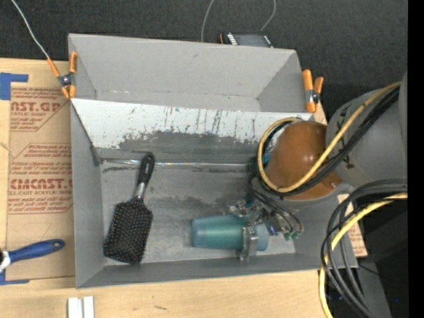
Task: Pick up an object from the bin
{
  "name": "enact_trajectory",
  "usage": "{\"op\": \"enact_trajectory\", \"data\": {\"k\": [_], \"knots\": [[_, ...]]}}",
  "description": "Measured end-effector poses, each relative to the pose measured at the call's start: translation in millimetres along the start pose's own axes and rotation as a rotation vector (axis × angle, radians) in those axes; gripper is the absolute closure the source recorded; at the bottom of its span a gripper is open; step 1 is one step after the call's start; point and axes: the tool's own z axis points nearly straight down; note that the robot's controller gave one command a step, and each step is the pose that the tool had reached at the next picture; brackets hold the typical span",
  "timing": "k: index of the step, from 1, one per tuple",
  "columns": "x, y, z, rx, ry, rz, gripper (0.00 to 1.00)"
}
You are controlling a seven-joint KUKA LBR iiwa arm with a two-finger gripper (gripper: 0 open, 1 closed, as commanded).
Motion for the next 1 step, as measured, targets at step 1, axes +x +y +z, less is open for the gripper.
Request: {"op": "enact_trajectory", "data": {"k": [1], "knots": [[-2.1, 20.6, 0.9, 0.004, -0.011, -0.007, 1.00]]}}
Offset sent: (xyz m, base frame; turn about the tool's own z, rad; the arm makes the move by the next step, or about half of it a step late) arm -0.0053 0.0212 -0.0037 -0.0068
